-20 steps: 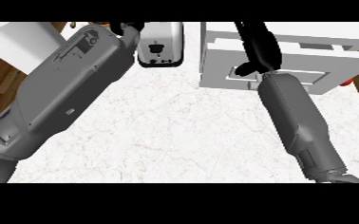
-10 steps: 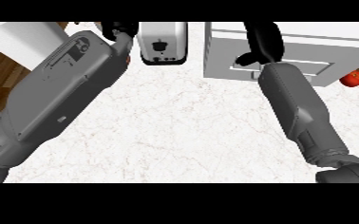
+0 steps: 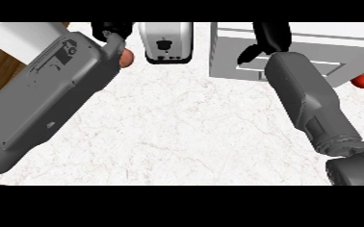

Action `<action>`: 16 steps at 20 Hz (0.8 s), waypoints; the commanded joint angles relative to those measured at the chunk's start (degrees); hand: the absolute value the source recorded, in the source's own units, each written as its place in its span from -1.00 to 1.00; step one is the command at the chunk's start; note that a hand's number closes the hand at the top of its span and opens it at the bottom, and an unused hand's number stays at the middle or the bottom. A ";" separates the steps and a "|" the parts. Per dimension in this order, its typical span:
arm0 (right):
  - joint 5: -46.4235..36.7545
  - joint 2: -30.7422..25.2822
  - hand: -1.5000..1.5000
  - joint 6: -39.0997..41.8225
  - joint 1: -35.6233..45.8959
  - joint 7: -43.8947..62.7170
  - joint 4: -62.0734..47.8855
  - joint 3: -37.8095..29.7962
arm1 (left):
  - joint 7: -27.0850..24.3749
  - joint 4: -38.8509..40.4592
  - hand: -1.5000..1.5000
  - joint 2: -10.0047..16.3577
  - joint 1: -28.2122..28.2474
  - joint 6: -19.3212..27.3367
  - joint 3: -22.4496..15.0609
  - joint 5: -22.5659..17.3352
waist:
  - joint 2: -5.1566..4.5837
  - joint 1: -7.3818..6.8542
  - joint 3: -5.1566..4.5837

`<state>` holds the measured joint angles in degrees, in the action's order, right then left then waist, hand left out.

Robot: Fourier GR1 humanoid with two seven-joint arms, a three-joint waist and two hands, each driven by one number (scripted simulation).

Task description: Pick up the can, place it into the drawer and close the drawer

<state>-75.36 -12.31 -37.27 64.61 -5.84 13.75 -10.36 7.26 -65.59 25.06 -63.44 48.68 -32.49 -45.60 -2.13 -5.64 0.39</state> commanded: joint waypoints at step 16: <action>24.18 2.08 -1.00 13.88 7.08 -16.49 -1.86 -22.24 | 2.95 -6.18 -1.00 2.80 3.16 -0.08 0.31 0.95 | 0.19 -0.79 -0.05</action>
<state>-59.25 -11.28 -25.54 69.15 -20.55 10.10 -25.40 10.06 -70.61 27.61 -61.32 48.28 -32.08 -44.92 -2.64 -5.86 0.61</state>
